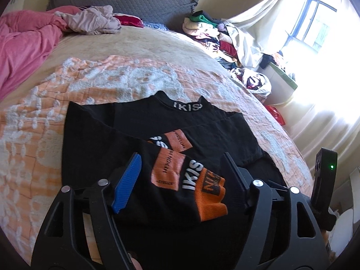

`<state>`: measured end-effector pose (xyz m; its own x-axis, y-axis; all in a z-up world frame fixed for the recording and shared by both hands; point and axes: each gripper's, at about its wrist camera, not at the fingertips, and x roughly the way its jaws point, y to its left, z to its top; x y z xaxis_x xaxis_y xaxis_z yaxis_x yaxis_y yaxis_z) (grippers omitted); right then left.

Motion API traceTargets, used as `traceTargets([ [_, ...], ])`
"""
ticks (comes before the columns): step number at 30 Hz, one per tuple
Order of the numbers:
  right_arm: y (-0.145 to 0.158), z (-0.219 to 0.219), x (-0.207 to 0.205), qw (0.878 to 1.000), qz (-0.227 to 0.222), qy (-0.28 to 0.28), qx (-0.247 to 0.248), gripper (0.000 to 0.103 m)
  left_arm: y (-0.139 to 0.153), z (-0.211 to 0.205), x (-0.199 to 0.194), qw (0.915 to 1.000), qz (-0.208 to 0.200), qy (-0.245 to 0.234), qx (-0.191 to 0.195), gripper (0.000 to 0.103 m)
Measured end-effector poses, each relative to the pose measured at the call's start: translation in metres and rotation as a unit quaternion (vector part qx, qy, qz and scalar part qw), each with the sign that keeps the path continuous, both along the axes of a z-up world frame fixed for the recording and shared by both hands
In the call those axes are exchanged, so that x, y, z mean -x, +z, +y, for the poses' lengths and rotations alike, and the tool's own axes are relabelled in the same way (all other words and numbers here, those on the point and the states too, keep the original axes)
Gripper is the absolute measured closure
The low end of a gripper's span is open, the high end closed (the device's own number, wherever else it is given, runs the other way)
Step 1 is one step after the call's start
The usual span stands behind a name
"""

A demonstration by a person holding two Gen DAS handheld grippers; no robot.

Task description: Fold small clothes

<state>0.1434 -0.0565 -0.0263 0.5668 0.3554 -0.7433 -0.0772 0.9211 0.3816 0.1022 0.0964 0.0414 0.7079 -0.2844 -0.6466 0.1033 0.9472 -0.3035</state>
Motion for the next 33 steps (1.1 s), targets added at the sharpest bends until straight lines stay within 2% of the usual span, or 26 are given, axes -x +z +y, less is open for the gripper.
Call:
traceTargets([
  [4, -0.006, 0.027, -0.007, 0.999, 0.002, 0.032, -0.001, 0.005, 0.003, 0.015, 0.000, 0.9991, -0.005, 0.033, -0.025, 0.028],
  [5, -0.008, 0.032, -0.009, 0.999, 0.004, 0.041, 0.000, 0.012, 0.003, 0.019, 0.000, 0.9989, -0.004, 0.039, -0.027, 0.024],
  [6, -0.010, 0.038, -0.011, 0.999, 0.007, 0.050, 0.000, 0.018, 0.003, 0.024, -0.001, 0.9983, -0.002, 0.050, -0.029, 0.010],
  [7, -0.012, 0.042, -0.014, 0.999, 0.009, 0.053, 0.002, 0.025, 0.004, 0.028, -0.001, 0.9980, -0.002, 0.056, -0.029, 0.010],
  [9, -0.015, 0.048, -0.016, 0.999, 0.008, 0.053, -0.001, 0.026, 0.005, 0.035, -0.001, 0.9975, -0.003, 0.064, -0.030, 0.010],
  [11, -0.017, 0.052, -0.017, 0.998, 0.009, 0.055, -0.002, 0.040, 0.006, 0.043, 0.000, 0.9964, -0.005, 0.077, -0.034, 0.010],
  [13, -0.019, 0.056, -0.018, 0.998, 0.009, 0.059, 0.002, 0.049, 0.005, 0.051, -0.001, 0.9957, -0.001, 0.088, -0.029, 0.010],
  [16, -0.018, 0.060, -0.021, 0.997, 0.009, 0.081, -0.012, 0.071, 0.004, 0.060, -0.002, 0.9947, 0.002, 0.100, -0.025, 0.010],
  [19, -0.011, 0.064, -0.021, 0.996, -0.009, 0.094, -0.002, 0.084, 0.003, 0.068, -0.002, 0.9937, 0.004, 0.110, -0.019, 0.010],
  [33, 0.057, 0.074, -0.023, 0.983, -0.123, 0.126, 0.044, 0.090, 0.005, 0.105, 0.004, 0.9874, 0.006, 0.157, 0.017, 0.010],
])
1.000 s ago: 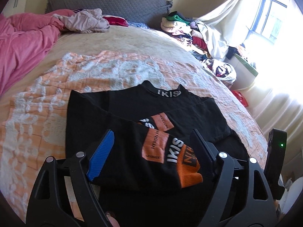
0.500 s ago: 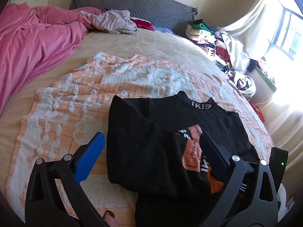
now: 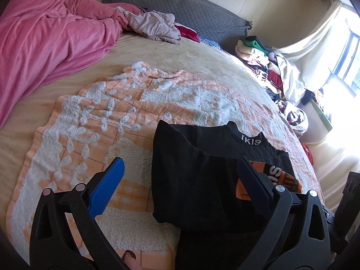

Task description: Fold small clothes

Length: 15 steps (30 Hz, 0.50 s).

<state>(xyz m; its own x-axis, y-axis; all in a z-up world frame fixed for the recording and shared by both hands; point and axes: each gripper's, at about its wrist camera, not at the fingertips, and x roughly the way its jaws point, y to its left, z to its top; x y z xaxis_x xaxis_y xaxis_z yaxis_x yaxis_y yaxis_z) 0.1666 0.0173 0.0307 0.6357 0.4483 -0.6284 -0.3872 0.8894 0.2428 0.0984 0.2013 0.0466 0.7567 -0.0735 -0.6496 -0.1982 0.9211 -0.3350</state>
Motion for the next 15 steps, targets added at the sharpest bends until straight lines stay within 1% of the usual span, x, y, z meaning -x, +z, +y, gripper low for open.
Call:
traceTargets([
  [3, 0.014, -0.005, -0.005, 1.000, -0.023, -0.009, 0.018, 0.090, -0.001, 0.004, 0.000, 1.0000, 0.002, 0.006, 0.002, 0.010],
  [5, 0.023, -0.011, -0.009, 0.999, -0.037, -0.017, 0.030, 0.091, -0.001, 0.006, 0.001, 0.9999, 0.000, 0.008, 0.010, 0.010],
  [8, 0.032, -0.026, -0.018, 0.997, -0.053, -0.032, 0.045, 0.091, -0.002, 0.006, -0.001, 0.9999, 0.000, 0.009, 0.014, 0.010],
  [11, 0.033, -0.042, -0.026, 0.995, -0.058, -0.048, 0.060, 0.091, -0.003, 0.005, -0.002, 0.9999, -0.001, 0.007, 0.012, 0.010],
  [15, 0.027, -0.058, -0.033, 0.992, -0.063, -0.063, 0.085, 0.091, -0.005, 0.000, -0.006, 0.9999, 0.001, 0.003, 0.013, 0.010],
])
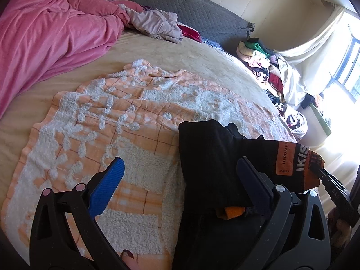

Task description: Fold small clothes

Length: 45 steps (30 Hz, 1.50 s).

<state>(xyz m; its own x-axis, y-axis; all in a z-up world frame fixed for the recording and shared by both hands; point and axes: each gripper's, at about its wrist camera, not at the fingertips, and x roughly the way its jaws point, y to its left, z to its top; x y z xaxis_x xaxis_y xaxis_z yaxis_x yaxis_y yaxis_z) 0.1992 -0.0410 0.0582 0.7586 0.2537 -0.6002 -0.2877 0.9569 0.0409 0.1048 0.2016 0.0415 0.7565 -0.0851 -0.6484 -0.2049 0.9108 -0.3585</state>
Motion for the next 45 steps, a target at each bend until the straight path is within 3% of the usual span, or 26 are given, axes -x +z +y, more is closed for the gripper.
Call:
traceTargets([
  [8, -0.015, -0.030, -0.005, 1.000, 0.005, -0.026, 0.004, 0.091, -0.006, -0.017, -0.015, 0.9999, 0.003, -0.013, -0.006, 0.012],
  [14, -0.019, -0.036, -0.006, 1.000, 0.008, -0.019, 0.007, 0.091, -0.007, -0.049, -0.031, 0.9978, 0.009, -0.056, -0.034, 0.033],
  [16, -0.020, -0.036, -0.006, 1.000, 0.007, -0.015, 0.013, 0.091, -0.008, -0.061, -0.037, 0.9958, 0.013, -0.076, -0.050, 0.046],
  [22, -0.021, -0.038, -0.008, 0.999, -0.004, -0.016, 0.038, 0.091, -0.017, -0.080, -0.056, 0.9909, 0.023, -0.118, -0.061, 0.059],
  [33, -0.044, -0.053, -0.018, 0.998, 0.019, -0.035, 0.042, 0.090, -0.044, -0.109, -0.069, 0.9826, 0.045, -0.162, -0.079, 0.060],
  [36, -0.049, -0.057, -0.021, 0.997, 0.024, -0.051, 0.052, 0.081, -0.049, -0.110, -0.071, 0.9820, 0.052, -0.164, -0.078, 0.060],
  [39, -0.053, -0.064, -0.020, 0.995, 0.021, -0.075, 0.064, 0.065, -0.052, -0.111, -0.071, 0.9812, 0.058, -0.167, -0.077, 0.060],
  [45, -0.064, -0.068, -0.017, 0.995, 0.038, -0.073, 0.061, 0.062, -0.051, -0.111, -0.070, 0.9812, 0.055, -0.168, -0.077, 0.060],
])
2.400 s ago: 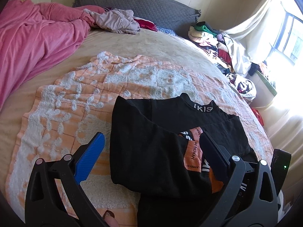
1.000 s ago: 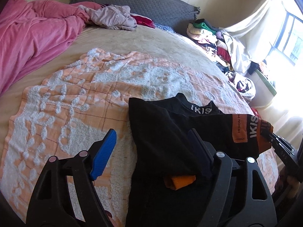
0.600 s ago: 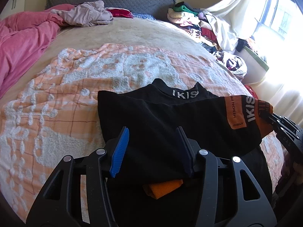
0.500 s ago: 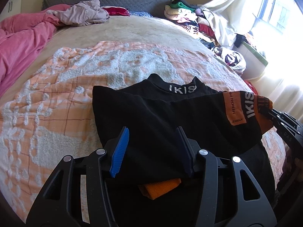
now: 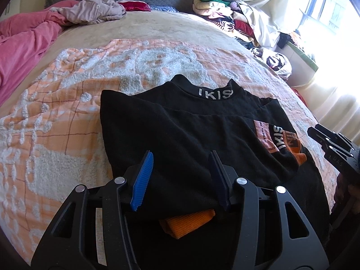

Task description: Fold small clothes

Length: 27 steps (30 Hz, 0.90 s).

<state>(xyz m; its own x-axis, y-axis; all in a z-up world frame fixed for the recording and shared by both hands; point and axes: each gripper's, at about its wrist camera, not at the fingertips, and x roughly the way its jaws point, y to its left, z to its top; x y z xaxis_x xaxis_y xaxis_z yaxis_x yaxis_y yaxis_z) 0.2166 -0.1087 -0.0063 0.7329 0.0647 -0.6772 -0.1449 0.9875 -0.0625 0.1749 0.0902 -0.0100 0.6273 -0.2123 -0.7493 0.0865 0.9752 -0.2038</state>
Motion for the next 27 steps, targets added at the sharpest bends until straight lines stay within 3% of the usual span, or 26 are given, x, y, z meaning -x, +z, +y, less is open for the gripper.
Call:
traceTargets([
  [5, -0.005, 0.015, 0.000, 0.999, 0.022, 0.033, -0.015, 0.061, -0.003, -0.009, 0.000, 0.9998, 0.005, -0.014, -0.011, 0.060],
  [9, -0.009, 0.032, -0.004, 0.997, 0.040, 0.059, -0.026, 0.059, -0.020, -0.012, -0.003, 0.9985, 0.046, -0.015, -0.024, 0.060],
  [15, -0.019, 0.048, -0.013, 0.995, 0.058, 0.073, -0.017, 0.058, -0.023, -0.013, 0.000, 0.9978, 0.052, -0.017, -0.037, 0.060],
  [20, -0.044, 0.041, -0.023, 0.993, 0.109, 0.051, 0.009, 0.057, -0.023, -0.014, 0.001, 0.9978, 0.051, -0.018, -0.040, 0.060],
  [27, -0.054, 0.024, -0.021, 0.992, 0.113, 0.063, -0.016, 0.056, -0.024, -0.015, 0.000, 0.9978, 0.050, -0.018, -0.040, 0.060],
])
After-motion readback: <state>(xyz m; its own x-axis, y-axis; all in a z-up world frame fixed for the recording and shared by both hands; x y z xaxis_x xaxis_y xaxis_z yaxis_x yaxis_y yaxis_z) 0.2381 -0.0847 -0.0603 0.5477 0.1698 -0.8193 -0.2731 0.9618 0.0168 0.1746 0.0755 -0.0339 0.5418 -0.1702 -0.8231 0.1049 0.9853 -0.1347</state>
